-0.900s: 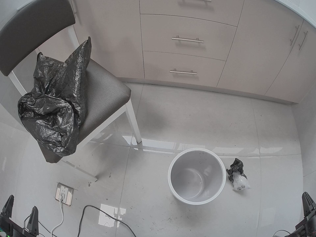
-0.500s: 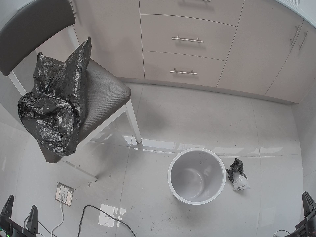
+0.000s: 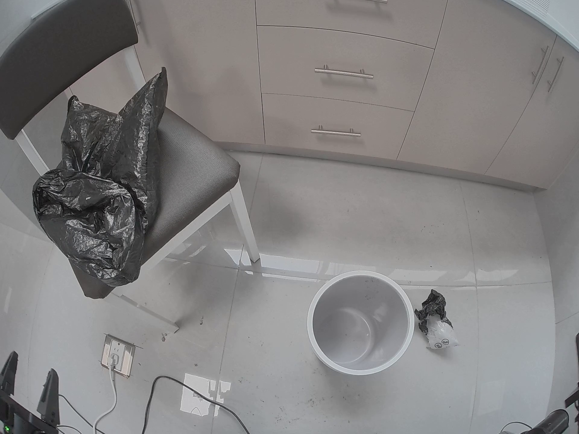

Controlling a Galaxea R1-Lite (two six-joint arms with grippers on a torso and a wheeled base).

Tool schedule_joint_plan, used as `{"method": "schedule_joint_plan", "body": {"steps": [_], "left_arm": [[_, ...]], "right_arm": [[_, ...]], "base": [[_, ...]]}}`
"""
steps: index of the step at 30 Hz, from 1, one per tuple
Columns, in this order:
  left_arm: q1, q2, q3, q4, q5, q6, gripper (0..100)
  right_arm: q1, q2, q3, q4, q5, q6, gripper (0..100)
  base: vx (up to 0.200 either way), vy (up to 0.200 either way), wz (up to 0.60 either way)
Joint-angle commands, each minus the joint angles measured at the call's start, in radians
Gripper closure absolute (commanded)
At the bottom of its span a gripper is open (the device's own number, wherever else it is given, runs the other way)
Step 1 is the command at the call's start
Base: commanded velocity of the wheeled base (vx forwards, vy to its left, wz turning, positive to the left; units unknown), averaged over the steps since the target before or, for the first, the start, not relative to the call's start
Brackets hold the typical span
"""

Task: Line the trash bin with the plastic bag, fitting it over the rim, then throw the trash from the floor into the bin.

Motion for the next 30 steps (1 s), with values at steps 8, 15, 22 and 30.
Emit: {"method": "schedule_joint_plan", "body": {"steps": [8,15,22,30], "left_arm": [[-0.122,0.344,-0.502,0.109,-0.031,0.066,0],[-0.151,0.557,-0.615,0.111,-0.089,0.393,0],[-0.256,0.841,-0.673,0.088,-0.201,0.557,0],[-0.075,1.097,-0.706,-0.047,-0.175,0.912,0]], "right_arm": [[0.127,0.637,-0.406,-0.176,0.136,0.139,100],[0.137,0.859,-0.33,-0.438,0.141,0.248,100],[0.148,1.066,-0.203,-0.694,0.141,0.323,100],[0.143,1.078,-0.2,-0.696,0.139,0.327,100]], "base": [[0.0,0.0,0.0],[0.0,0.0,0.0],[0.0,0.0,0.0],[0.0,0.0,0.0]]}}
